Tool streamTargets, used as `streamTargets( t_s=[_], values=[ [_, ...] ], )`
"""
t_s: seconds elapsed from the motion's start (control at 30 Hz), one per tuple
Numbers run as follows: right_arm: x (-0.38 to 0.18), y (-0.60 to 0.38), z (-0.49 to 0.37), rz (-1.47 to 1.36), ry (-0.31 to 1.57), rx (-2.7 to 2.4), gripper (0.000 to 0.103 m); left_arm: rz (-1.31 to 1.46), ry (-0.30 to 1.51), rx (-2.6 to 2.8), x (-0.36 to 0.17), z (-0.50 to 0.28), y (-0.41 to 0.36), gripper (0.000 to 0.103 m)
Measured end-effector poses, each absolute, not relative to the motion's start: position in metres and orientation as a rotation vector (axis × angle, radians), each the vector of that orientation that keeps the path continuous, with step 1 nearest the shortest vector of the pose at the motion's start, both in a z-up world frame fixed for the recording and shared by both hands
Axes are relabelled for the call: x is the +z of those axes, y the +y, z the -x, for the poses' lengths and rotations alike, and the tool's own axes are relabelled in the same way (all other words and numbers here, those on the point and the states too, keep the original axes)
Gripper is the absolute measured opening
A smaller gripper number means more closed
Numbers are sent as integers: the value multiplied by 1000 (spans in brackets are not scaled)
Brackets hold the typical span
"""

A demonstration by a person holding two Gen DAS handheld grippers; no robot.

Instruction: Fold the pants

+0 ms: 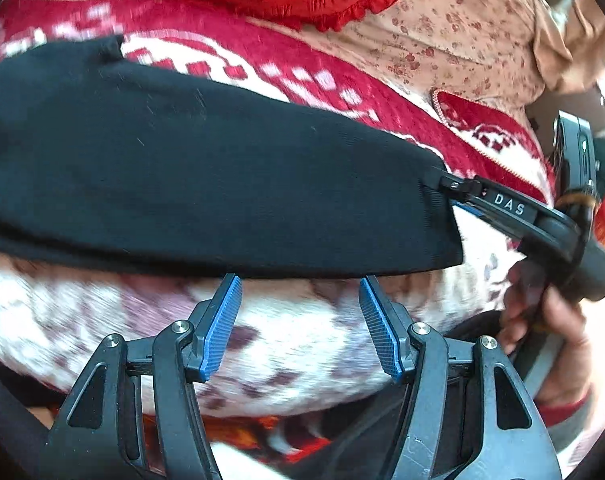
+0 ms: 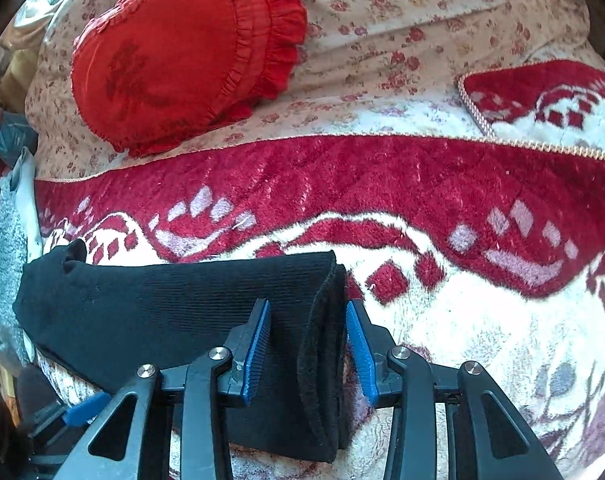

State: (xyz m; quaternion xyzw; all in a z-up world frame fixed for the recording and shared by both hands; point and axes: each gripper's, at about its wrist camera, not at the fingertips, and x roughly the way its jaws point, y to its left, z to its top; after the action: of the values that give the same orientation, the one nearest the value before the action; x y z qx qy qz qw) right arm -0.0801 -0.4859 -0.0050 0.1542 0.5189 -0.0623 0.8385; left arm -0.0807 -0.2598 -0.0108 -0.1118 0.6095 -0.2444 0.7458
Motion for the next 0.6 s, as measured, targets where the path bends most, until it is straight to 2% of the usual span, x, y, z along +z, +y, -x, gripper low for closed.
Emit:
streamTargets(
  t_s=[0.17,0.2,0.27,0.33,0.5,0.53,0.57,0.6],
  values=[
    [-8,-495,83,-401,1077,-104,41,382,1408,-544,-20,74,-276,64],
    [-8,-496,84,-416,1074,-99,42,407,1423,-542,-23,71,-279,68],
    [-13,-498,84,-442,1078,-89,42,487,1437,-534,-26,66,-279,85],
    [-16,-499,81,-459,1092,-75,42,574,1439,-524,-26,62,-278,92],
    [-27,-500,77,-510,1092,-73,42,604,1429,-489,-26,56,-283,94],
    [-26,-500,77,-501,1082,-69,41,581,1421,-504,-25,56,-286,83],
    [-24,-498,76,-489,1072,-60,32,535,1425,-523,-24,56,-289,55],
    [-22,-496,77,-489,1059,-39,23,505,1430,-528,-26,56,-289,40]
  ],
)
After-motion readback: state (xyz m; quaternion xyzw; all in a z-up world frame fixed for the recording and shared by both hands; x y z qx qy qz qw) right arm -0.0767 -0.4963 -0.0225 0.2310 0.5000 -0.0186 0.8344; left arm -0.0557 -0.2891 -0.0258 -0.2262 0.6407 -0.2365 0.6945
